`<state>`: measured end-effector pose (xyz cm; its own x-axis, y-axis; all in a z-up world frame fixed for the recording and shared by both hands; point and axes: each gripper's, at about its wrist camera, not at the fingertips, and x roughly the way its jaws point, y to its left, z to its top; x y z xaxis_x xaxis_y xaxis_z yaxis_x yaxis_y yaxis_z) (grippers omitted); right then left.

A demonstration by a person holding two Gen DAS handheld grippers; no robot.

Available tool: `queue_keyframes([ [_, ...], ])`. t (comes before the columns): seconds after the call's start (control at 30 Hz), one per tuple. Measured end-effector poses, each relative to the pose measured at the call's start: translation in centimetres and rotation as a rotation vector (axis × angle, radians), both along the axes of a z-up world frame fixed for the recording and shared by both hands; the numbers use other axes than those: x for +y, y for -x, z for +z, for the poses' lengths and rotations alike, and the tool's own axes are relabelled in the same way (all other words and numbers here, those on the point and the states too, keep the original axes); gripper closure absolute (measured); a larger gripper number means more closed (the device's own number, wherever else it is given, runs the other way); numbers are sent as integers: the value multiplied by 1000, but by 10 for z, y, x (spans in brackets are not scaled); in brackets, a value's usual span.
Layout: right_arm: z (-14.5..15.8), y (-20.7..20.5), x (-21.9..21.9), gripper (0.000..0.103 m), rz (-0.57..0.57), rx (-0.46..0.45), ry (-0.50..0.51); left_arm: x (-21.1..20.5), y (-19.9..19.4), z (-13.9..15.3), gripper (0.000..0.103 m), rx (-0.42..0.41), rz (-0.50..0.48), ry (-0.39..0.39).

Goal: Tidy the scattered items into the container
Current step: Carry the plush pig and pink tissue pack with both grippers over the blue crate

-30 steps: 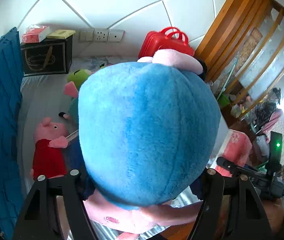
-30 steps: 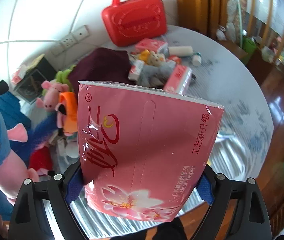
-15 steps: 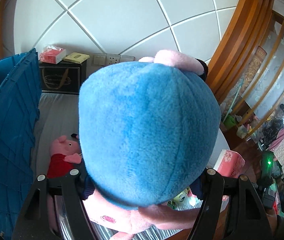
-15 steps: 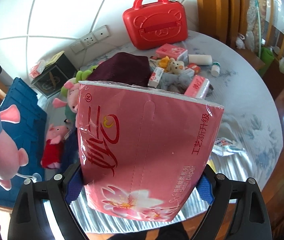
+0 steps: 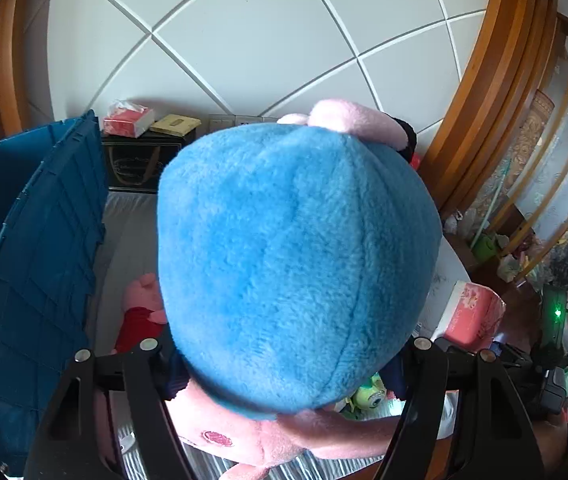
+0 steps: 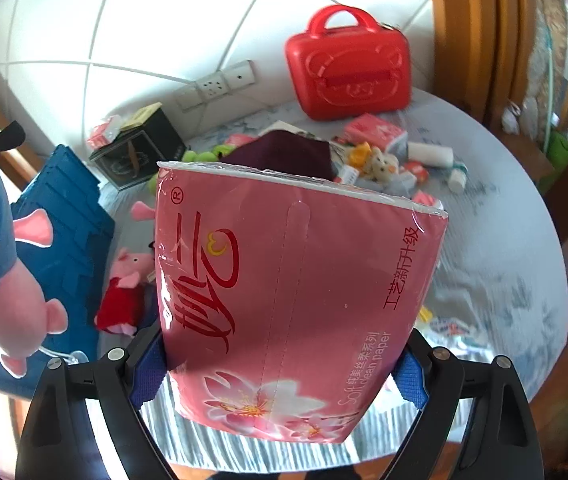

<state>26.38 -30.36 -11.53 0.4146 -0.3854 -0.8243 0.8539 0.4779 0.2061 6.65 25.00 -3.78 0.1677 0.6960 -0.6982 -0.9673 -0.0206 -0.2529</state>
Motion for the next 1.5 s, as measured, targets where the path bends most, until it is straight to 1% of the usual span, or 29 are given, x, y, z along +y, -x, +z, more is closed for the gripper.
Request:
queue_keyframes([
  [0.23,17,-21,-2,11,92,-5,36,-11,6,18,30,32,62,-18],
  [0.33,27,-35,2,11,117,-7,55,-14,19,24,30,37,82,-35],
  [0.5,45,-64,18,11,138,-24,98,-21,47,31,30,23,95,-63],
  [0.6,53,-86,32,11,141,-39,107,-25,71,36,30,29,95,-63],
  [0.7,58,-110,48,11,142,-49,111,-30,98,43,30,49,102,-79],
  [0.87,67,-152,73,11,143,-58,117,-33,142,52,30,60,95,-97],
  [1.07,79,-199,98,11,158,-79,118,-42,198,59,30,56,111,-109],
  [1.2,88,-236,120,11,193,-82,144,-51,237,61,30,59,137,-118],
  [1.37,92,-287,147,11,253,-86,136,-66,287,59,30,64,181,-111],
  [1.5,99,-326,172,11,317,-83,149,-77,322,50,30,22,202,-88],
])
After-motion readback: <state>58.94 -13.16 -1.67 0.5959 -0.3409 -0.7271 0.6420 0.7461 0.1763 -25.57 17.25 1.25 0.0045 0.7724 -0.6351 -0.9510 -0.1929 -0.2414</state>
